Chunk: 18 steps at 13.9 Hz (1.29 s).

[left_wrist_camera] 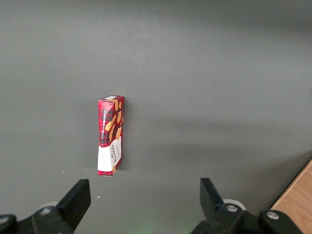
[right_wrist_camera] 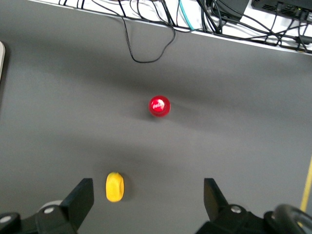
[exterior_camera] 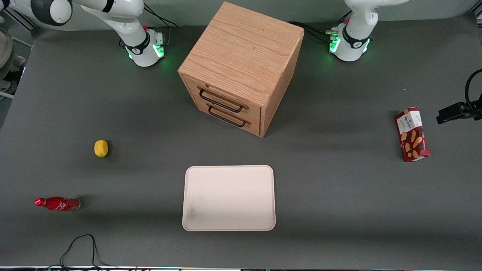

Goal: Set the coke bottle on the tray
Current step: 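Lower the right gripper over the bottle cap and close on it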

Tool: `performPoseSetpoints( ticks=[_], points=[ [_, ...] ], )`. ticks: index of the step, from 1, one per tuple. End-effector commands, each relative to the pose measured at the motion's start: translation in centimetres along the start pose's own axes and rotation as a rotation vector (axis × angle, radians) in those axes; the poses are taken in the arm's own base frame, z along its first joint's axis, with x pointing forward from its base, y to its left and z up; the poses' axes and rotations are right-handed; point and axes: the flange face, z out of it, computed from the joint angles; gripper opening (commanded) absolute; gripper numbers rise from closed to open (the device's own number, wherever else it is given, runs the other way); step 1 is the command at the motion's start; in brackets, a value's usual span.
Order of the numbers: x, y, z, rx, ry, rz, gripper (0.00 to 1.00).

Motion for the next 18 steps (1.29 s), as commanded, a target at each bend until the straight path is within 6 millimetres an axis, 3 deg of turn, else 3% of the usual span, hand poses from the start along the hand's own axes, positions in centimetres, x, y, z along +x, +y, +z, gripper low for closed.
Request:
performPoseSetpoints(
  ticks=[1,4,7,12,18],
  points=[
    [0.9,1.1,0.5,0.023,0.046,-0.023,1.0],
    [2.0,0.7,1.8,0.02,0.067,-0.036,1.0],
    [3.1,0.8,4.3,0.011,0.069,-0.046,1.0],
    [4.0,0.8,11.2,0.007,-0.018,-0.061,1.0],
    [4.9,1.1,17.3,-0.037,-0.053,-0.077,1.0]
  ],
)
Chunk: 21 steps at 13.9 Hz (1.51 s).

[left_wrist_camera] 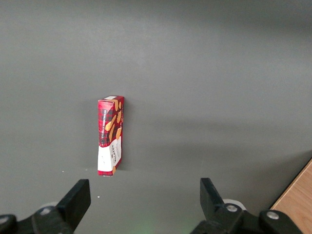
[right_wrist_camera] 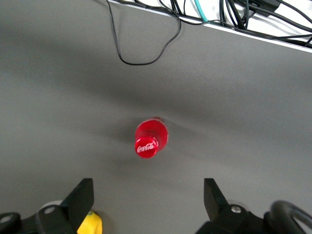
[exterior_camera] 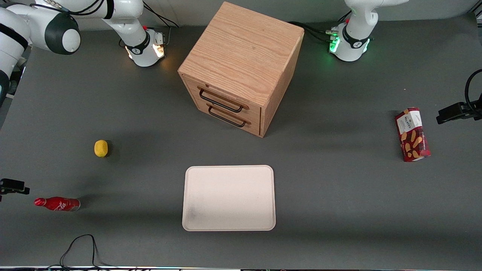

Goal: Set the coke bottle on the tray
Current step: 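Lower the right gripper over the bottle cap and close on it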

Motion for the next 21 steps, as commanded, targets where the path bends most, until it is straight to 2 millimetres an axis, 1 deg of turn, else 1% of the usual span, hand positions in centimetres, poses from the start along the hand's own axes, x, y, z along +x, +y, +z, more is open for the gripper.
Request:
performPoseSetpoints(
  ticks=[1,3,5,7,8,12,17,18,19,20,21],
  points=[
    [0.4,0.4,2.5,-0.03,-0.002,-0.021,1.0],
    [0.7,0.1,4.3,-0.039,0.007,-0.024,1.0],
    [0.8,0.0,5.6,-0.033,-0.003,-0.026,1.0],
    [1.0,-0.3,6.5,-0.031,-0.006,-0.027,1.0],
    [1.4,-0.9,6.7,-0.033,-0.002,-0.036,1.0],
    [1.3,-0.9,8.2,-0.031,-0.011,-0.038,1.0],
    [1.3,-0.7,8.4,-0.037,-0.008,-0.035,1.0],
    [1.3,-0.7,8.4,-0.037,-0.008,-0.035,0.85],
    [1.3,-0.8,8.5,-0.038,-0.011,-0.038,0.63],
    [1.3,-0.7,8.3,-0.051,-0.017,-0.045,0.47],
    [1.2,-0.7,8.1,-0.063,-0.022,-0.05,0.35]
  ],
)
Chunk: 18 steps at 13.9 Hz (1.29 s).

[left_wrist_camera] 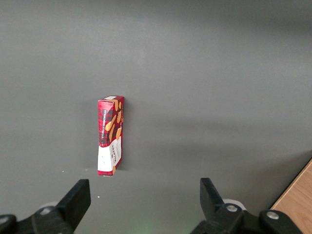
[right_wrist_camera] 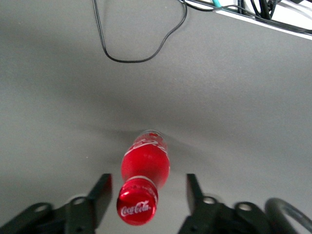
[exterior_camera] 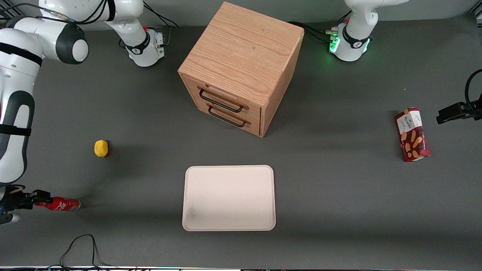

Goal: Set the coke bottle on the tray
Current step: 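Lower the right gripper over the bottle cap and close on it, then lift the bottle and carry it toward the white tray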

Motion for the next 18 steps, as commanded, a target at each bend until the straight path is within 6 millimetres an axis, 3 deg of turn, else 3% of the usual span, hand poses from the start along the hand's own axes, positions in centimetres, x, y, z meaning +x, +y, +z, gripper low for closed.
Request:
performPoseSetpoints(
  ticks=[1,5,8,12,18],
  points=[
    [0.0,0.0,-0.8,-0.033,-0.003,-0.029,0.33],
    [0.0,-0.1,-0.9,-0.036,-0.012,-0.035,0.15],
    [0.2,-0.8,-2.8,-0.041,-0.027,-0.051,0.05],
    [-0.9,-2.6,-12.1,-0.035,-0.044,-0.068,0.03],
    [-7.2,-5.0,-28.6,-0.025,-0.062,-0.085,0.03]
  ],
)
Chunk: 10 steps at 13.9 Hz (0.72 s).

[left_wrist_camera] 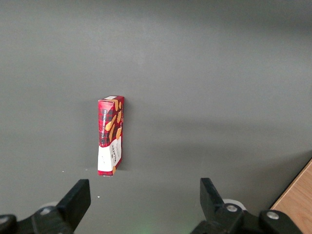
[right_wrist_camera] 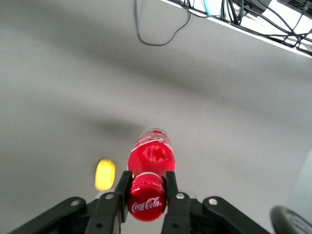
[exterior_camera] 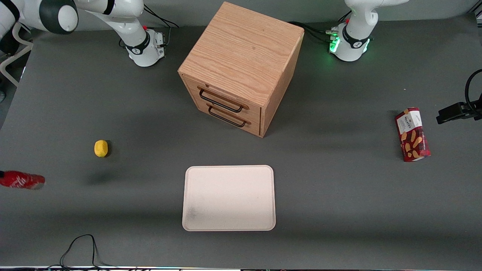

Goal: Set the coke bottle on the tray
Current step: 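Lift the bottle and carry it toward the white tray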

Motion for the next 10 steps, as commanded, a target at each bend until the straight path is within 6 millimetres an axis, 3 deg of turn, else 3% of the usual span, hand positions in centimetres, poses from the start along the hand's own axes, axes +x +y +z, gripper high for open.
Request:
performPoseSetpoints(
  ticks=[1,3,5,8,10],
  points=[
    [-4.0,-1.3,-6.5,-0.006,-0.01,-0.026,0.03],
    [-5.9,-2.2,-9.9,-0.012,0.0,-0.024,0.03],
    [-6.1,-2.9,-10.6,-0.007,0.0,-0.029,0.03],
    [-2.6,-8.0,-11.5,-0.012,0.033,-0.095,0.03],
    [0.5,-13.4,-11.8,0.0,0.052,-0.12,0.03]
  ],
)
